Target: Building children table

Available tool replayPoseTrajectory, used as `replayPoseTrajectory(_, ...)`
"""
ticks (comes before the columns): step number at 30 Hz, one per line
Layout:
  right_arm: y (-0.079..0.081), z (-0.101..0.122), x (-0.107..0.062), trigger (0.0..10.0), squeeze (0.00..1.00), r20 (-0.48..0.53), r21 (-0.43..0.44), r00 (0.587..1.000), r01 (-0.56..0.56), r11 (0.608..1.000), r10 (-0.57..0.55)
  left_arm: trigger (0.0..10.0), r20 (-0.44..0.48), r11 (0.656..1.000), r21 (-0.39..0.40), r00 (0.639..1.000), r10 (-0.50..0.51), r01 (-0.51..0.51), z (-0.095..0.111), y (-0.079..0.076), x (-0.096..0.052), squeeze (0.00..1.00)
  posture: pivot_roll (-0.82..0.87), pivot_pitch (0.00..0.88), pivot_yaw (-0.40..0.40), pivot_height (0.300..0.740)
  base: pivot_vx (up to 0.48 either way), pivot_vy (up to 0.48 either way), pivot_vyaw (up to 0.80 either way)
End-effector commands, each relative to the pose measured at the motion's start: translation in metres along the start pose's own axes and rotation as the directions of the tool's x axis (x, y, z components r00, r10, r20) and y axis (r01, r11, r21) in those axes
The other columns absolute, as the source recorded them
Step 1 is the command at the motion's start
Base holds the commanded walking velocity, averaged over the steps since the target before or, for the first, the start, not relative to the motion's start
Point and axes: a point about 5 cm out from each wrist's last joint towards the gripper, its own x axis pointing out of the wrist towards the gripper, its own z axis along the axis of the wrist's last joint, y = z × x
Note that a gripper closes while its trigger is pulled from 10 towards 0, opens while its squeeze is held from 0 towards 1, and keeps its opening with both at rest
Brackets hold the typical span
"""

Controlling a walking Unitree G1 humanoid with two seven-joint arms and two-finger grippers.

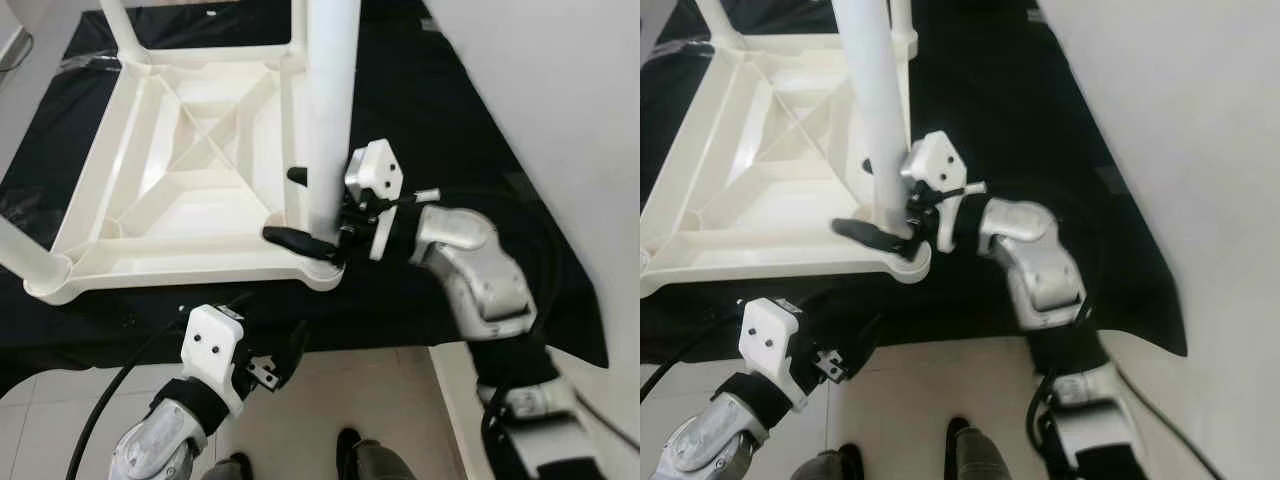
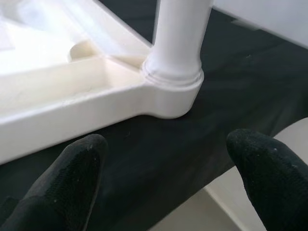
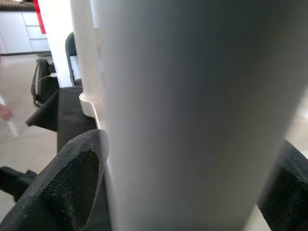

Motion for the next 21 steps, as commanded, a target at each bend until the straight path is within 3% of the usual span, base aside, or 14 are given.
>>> replayPoseTrajectory(1, -0.011, 0.006, -0.004, 10.0, 0.00, 0.043, 0.005, 0.997, -0.069, 0.998, 0.068, 10.0, -0.011, 1.000, -0.007, 1.000, -0.004, 0.004, 0.001, -0.004, -0.006, 0.00, 0.13, 0.306, -0.037, 0.740, 0.000, 0.000, 0.00)
replayPoseTrajectory(7, -0.028, 0.011, -0.005, 10.0, 0.00, 0.101, 0.055, 0.986, -0.135, 0.989, 0.129, 10.0, -0.025, 1.000, -0.010, 1.000, 0.001, -0.001, 0.002, -0.006, -0.015, 0.00, 0.15, 0.330, -0.032, 0.740, 0.000, 0.000, 0.00)
replayPoseTrajectory(8, -0.029, 0.010, -0.005, 5.1, 0.00, 0.117, 0.070, 0.980, -0.169, 0.983, 0.160, 10.0, -0.028, 1.000, -0.010, 1.000, 0.002, -0.002, 0.003, -0.007, -0.017, 0.00, 0.16, 0.337, -0.031, 0.740, 0.000, 0.000, 0.00)
replayPoseTrajectory(9, -0.029, 0.010, -0.005, 5.1, 0.00, 0.117, 0.070, 0.980, -0.169, 0.983, 0.160, 10.0, -0.028, 1.000, -0.010, 1.000, 0.002, -0.002, 0.003, -0.007, -0.017, 0.00, 0.16, 0.337, -0.031, 0.740, 0.000, 0.000, 0.00)
replayPoseTrajectory(10, -0.030, 0.008, -0.006, 0.0, 0.00, 0.122, 0.079, 0.974, -0.199, 0.977, 0.189, 10.0, -0.030, 1.000, -0.010, 1.000, 0.003, -0.003, 0.003, -0.008, -0.019, 0.00, 0.16, 0.343, -0.029, 0.740, 0.000, 0.000, 0.00)
replayPoseTrajectory(16, -0.032, 0.005, -0.009, 0.0, 0.00, 0.117, 0.086, 0.952, -0.292, 0.952, 0.282, 10.0, -0.038, 1.000, -0.009, 0.999, 0.005, -0.005, 0.004, -0.008, -0.023, 0.00, 0.17, 0.355, -0.025, 0.740, 0.000, 0.000, 0.00)
replayPoseTrajectory(21, -0.040, 0.003, -0.011, 0.0, 0.00, 0.096, 0.056, 0.964, -0.252, 0.966, 0.246, 10.0, -0.042, 1.000, -0.011, 0.999, 0.005, -0.006, 0.004, -0.009, -0.023, 0.00, 0.16, 0.349, -0.029, 0.740, 0.000, 0.000, 0.00)
